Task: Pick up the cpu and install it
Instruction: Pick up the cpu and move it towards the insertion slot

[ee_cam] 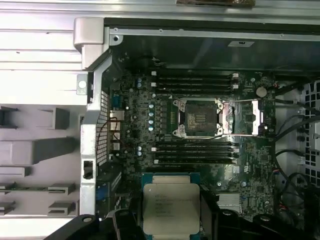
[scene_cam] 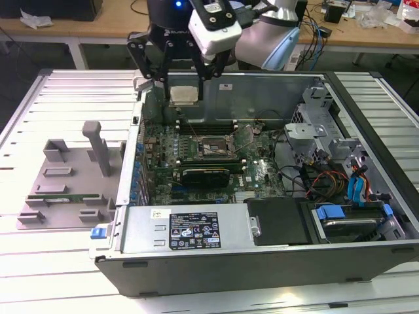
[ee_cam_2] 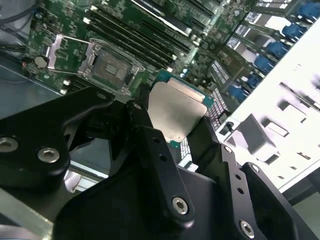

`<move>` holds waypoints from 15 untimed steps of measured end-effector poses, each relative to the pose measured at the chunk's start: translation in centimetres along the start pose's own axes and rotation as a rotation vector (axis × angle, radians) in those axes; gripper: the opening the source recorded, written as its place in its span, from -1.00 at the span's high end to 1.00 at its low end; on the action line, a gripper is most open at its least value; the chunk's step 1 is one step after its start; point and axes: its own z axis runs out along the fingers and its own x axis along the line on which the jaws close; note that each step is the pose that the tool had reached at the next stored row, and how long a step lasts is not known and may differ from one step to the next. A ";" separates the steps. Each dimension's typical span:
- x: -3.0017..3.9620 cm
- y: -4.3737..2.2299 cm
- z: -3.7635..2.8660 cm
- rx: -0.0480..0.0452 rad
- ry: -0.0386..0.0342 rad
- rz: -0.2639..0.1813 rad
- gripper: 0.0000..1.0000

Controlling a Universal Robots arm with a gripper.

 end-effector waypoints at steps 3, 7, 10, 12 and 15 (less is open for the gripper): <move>-0.98 -0.01 0.06 0.0000 0.0000 0.000 -0.09; -2.75 -0.02 0.18 0.0001 0.0001 0.000 -0.09; -4.21 -0.03 0.29 -0.0001 0.0000 0.000 -0.09; -4.53 -0.04 0.30 0.0001 0.0000 0.000 -0.09; -4.54 -0.03 0.31 0.0000 0.0000 0.000 -0.09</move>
